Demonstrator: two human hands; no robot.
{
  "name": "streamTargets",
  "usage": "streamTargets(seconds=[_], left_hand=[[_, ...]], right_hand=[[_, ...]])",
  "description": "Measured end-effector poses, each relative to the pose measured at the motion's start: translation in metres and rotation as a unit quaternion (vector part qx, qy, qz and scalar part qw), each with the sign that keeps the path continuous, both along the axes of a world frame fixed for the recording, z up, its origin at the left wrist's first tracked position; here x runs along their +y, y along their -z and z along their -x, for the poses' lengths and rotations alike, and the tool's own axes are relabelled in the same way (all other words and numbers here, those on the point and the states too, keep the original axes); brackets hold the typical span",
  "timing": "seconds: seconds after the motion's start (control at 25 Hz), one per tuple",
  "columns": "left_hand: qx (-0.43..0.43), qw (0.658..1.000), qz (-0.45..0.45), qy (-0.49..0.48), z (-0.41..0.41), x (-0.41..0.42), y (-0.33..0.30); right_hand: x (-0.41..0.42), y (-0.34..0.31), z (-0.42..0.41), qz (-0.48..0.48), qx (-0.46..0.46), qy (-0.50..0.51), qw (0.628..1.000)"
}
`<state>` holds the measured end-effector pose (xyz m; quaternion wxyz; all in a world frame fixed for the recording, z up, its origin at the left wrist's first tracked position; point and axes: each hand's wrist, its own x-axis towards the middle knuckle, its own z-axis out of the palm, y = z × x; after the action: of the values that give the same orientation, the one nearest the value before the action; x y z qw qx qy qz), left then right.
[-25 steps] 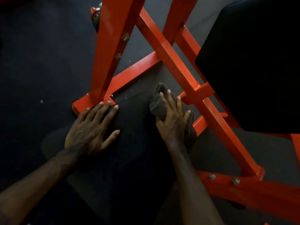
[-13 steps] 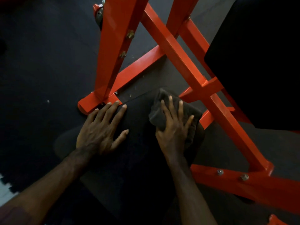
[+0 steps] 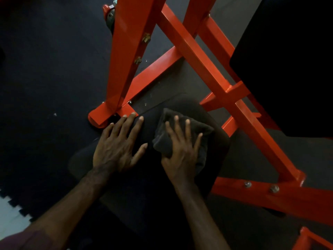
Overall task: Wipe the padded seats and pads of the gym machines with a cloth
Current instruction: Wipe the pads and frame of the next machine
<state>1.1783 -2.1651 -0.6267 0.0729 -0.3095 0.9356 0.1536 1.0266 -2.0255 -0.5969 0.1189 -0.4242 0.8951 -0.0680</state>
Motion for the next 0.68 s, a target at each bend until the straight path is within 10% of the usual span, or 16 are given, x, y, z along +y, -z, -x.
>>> streamTargets(seconds=[0.52, 0.68], left_hand=[[0.023, 1.0, 0.018, -0.004, -0.003, 0.003, 0.006], [0.037, 0.999, 0.017, -0.013, -0.004, 0.003, 0.006]], right_hand=[[-0.051, 0.008, 0.021, 0.018, -0.02, -0.063, 0.998], [-0.058, 0.018, 0.058, 0.035, 0.013, 0.051, 0.998]])
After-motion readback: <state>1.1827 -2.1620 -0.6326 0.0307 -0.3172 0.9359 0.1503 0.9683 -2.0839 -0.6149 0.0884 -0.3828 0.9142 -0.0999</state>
